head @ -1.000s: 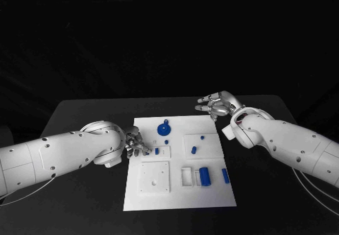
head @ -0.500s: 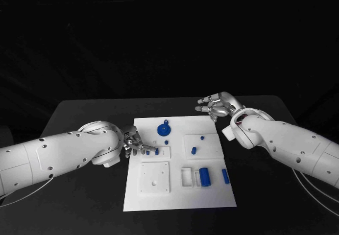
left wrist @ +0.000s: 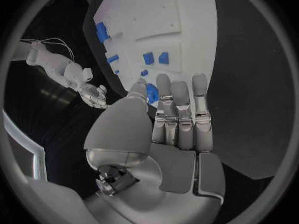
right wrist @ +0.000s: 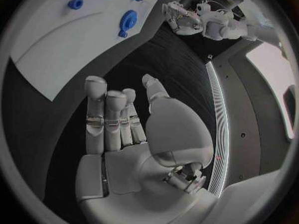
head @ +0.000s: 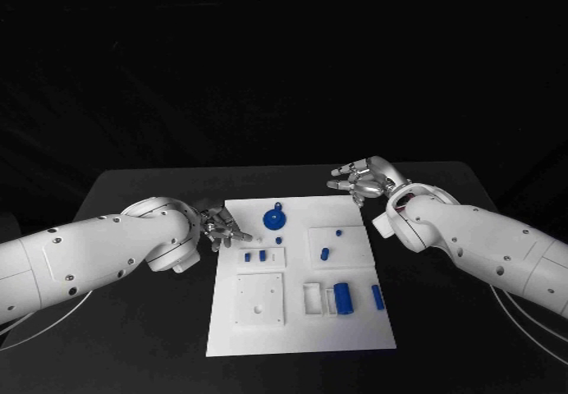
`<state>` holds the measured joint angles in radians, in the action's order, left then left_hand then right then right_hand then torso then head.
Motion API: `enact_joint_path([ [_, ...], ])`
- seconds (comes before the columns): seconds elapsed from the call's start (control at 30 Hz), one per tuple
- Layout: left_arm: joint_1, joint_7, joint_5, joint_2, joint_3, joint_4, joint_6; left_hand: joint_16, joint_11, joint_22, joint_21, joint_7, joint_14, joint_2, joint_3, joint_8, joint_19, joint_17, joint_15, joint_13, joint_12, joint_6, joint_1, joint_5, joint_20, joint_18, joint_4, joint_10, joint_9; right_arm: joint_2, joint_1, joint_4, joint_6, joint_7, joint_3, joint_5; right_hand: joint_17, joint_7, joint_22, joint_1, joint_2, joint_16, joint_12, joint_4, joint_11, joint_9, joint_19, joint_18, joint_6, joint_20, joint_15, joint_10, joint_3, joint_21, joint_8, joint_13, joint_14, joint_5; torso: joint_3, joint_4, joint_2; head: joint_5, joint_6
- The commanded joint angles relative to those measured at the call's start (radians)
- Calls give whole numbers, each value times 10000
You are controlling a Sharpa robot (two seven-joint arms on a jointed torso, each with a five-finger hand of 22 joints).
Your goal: Assemble the parts on the task board
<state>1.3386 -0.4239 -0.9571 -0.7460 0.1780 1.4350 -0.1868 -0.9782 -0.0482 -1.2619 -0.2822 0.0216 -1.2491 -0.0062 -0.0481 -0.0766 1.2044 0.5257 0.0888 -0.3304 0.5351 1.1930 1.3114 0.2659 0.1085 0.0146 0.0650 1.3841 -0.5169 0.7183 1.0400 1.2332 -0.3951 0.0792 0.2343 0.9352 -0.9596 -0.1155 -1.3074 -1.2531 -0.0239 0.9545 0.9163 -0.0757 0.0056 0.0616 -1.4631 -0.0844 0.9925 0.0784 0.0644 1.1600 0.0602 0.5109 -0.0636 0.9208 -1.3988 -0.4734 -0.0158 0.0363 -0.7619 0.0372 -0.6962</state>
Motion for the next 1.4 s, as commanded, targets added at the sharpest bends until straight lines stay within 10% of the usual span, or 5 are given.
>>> enact_joint_path([
  [0.03, 4, 1769, 474, 47, -40, 29, -1238, 669, 400, 272, 570, 457, 867, 167, 856, 116, -587, -449, -336, 972, -1471, -284, 1420, 54, -212, -92, -1182, -1014, 897, 8, -8, -4, 84, 113, 5, -18, -8, 0, -587, 73, 5, 6, 5, 39, -5, 8, -109, -141, 32, 39, -2, -17, -47, 2, 14, -16, -7, -55, 3, 0, -7, 16, 55],
  [0.17, 5, 2919, 167, 199, -59, -14, -1657, 1567, 829, -557, 503, 843, 1143, -134, 1979, 36, -1250, -1307, -713, 2713, -3612, -521, 1646, -49, -604, 265, -2432, -839, 2766, 17, -9, -28, 70, 117, 5, -20, -8, 0, -587, 73, 5, 6, 5, 39, -5, 8, -109, -141, 32, 39, -2, -17, -47, 2, 14, -16, -7, -55, 6, -3, -13, -2, 80],
  [0.37, 1, 4088, -1197, 507, -22, -102, -2137, 1963, 1174, -736, -280, 686, 1051, -408, 2896, 103, -1650, -1854, -802, 2705, -4741, -543, 1248, 46, -753, 572, -3448, -1298, 3925, 14, -10, -48, 56, 127, 5, -22, 7, -1, -585, 76, 3, -11, -14, 52, -6, 7, -106, -141, 32, 37, -3, -26, -47, -15, 15, -38, -4, -105, 3, -8, -17, -12, 105],
  [1.0, -25, 4407, -5241, 1475, 437, -739, -1512, 467, 1256, -559, -355, 700, 1100, -784, 2765, 137, -1219, -1602, -788, 2711, -4761, -542, 571, -179, -794, 625, -3221, -2024, 4456, -15, -10, -6, 57, 124, 5, -22, 2, 1, -590, 85, -9, -3, -4, 62, -9, 8, -114, -140, 46, 39, -2, -15, -58, 3, 14, -31, -12, -194, 0, -7, -17, 9, 112],
  [1.4, -298, 4521, -6076, 1901, 522, -1349, -1370, 534, 1285, -549, 686, 659, 1134, -868, 2112, 134, -846, -2062, -805, 2708, -4762, -787, 828, 3, -819, 548, -2893, -2298, 4478, -22, -10, 21, 42, 136, 5, -21, 2, 1, -590, 85, -9, -3, -4, 62, -9, 8, -114, -140, 46, 39, -2, -15, -58, 3, 14, -31, -12, -194, 17, -3, -14, 21, 88],
])
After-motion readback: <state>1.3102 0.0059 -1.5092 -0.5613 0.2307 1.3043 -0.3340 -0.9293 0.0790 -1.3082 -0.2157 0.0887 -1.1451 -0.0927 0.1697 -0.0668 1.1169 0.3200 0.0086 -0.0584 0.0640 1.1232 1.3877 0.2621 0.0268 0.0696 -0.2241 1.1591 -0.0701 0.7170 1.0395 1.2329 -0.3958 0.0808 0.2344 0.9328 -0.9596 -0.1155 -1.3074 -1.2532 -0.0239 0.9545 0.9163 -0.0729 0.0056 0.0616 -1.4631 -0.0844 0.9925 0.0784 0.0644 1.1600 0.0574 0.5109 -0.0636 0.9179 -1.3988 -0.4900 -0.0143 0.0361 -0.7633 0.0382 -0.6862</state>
